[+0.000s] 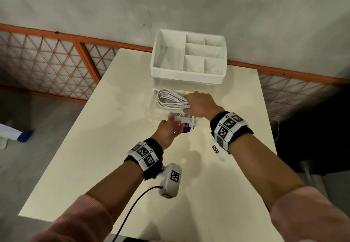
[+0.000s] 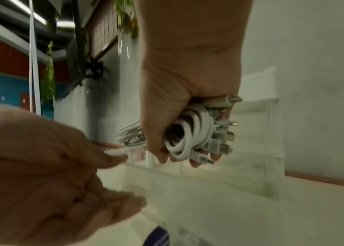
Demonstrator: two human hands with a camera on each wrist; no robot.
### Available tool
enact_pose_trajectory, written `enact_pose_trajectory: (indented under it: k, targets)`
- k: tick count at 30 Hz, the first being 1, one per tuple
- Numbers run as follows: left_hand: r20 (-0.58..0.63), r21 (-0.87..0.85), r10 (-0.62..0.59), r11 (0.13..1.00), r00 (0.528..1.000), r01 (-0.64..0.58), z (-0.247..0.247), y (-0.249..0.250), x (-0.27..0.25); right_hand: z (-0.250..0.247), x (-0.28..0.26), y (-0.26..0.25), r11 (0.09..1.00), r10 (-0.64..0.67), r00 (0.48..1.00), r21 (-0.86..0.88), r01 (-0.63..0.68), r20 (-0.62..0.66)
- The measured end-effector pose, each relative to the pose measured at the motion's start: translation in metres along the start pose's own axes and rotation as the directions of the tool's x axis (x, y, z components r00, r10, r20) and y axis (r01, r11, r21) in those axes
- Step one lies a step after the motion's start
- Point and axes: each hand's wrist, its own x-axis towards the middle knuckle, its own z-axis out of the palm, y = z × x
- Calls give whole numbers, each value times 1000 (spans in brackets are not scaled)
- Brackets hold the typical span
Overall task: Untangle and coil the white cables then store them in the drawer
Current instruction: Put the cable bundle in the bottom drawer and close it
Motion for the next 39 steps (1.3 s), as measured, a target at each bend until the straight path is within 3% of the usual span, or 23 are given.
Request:
enact_pose_trajectory:
  k: [4,8,14,20,26,29,33,36,39]
  targets:
    - [5,1,23,1000,1000,-23,0,-3,0,16,17,1,1000,24,996,-8,-24,87]
    - [-1,0,17,1000,1000,-17,-2,-6,6,25,27,10,967,134,964,181,-178,231]
    - [4,3,31,1000,1000,-31,0,-9,6,28,32,18,908,156,938,328,-260,310]
    - [36,30,16,999,999,-17,-1,-5,3,16,43,10,943,179,869,172,-285,460]
    - [39,-14,19,1000,999,-18,2,-1,1,14,50,6,954,216,838,76,-291,500]
    - [40,-29,16,999,999,-15,1,-3,2,19,48,12,932,225,855,153,-329,468]
    - [16,-39,15,999,1000,-14,3,-3,2,39,48,20,869,271,916,334,-365,296]
    - [-3,-65,25,998,1000,-25,9,0,-1,46,50,19,920,265,937,230,-317,228]
    - [-44,-76,11,997,999,-15,11,-1,-1,52,44,14,918,346,923,143,-370,168]
